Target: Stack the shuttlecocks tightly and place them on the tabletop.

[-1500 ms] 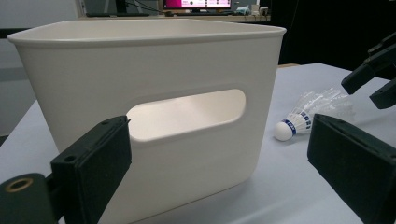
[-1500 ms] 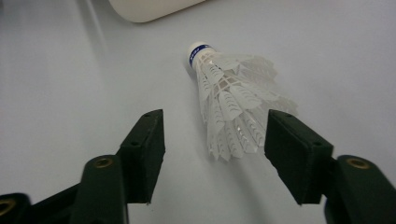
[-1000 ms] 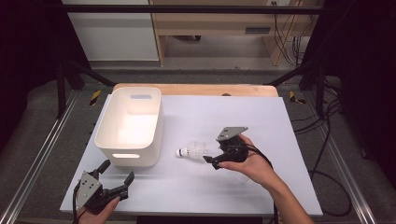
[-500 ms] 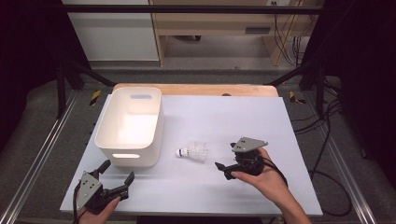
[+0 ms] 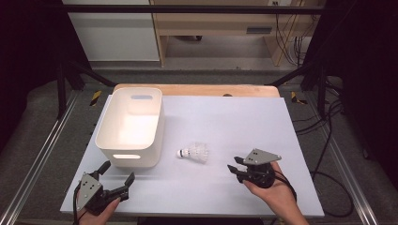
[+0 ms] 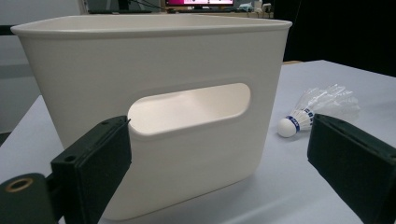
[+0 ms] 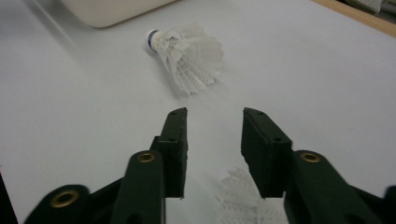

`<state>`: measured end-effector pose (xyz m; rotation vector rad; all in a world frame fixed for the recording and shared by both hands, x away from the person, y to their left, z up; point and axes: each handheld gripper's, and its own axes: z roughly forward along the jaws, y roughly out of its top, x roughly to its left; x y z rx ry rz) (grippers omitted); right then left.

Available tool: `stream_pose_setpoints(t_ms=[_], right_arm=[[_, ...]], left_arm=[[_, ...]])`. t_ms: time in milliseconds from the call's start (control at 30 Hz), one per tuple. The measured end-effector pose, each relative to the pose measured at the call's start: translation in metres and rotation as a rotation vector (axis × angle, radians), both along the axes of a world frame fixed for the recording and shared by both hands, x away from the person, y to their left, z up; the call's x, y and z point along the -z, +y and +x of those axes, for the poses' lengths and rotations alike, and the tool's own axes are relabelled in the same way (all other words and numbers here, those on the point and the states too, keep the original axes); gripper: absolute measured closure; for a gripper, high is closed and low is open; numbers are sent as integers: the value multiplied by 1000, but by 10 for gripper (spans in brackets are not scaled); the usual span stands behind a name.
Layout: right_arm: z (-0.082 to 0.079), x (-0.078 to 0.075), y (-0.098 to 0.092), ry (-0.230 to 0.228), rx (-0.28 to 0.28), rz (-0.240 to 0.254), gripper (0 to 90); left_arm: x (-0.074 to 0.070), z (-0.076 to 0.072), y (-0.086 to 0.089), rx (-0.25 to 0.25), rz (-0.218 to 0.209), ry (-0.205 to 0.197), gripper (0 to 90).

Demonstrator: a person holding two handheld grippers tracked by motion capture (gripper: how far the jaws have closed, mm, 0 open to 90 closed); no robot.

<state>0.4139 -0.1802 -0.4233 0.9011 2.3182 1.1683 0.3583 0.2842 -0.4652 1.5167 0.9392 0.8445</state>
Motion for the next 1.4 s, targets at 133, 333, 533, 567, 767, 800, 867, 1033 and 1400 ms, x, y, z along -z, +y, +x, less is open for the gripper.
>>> stream_pose_setpoints(t_ms=[133, 333, 533, 567, 767, 800, 867, 1033, 1400], right_arm=[[-7, 7, -2, 4, 7, -21, 747], [-14, 20, -7, 27, 24, -18, 848], [-19, 28, -12, 38, 56, -19, 888], [-20, 30, -13, 40, 62, -22, 891], [-24, 37, -18, 51, 111, -24, 900], [-24, 38, -19, 58, 117, -22, 900], [-25, 39, -22, 58, 132, -25, 900], [-25, 41, -30, 63, 164, -26, 900], [-29, 45, -63, 69, 251, -5, 900]], left_arm=[[0, -1, 0, -2, 0, -2, 64], [0, 0, -1, 3, 3, 0, 64], [0, 0, -2, 5, -1, 2, 64], [0, 1, -2, 6, -1, 2, 65], [0, 0, 0, 2, -2, 4, 64], [1, 0, 0, 2, -2, 4, 64], [1, 0, 0, 2, -2, 4, 64], [0, 0, -1, 5, 1, 4, 64], [1, 0, -1, 2, 1, 4, 64]])
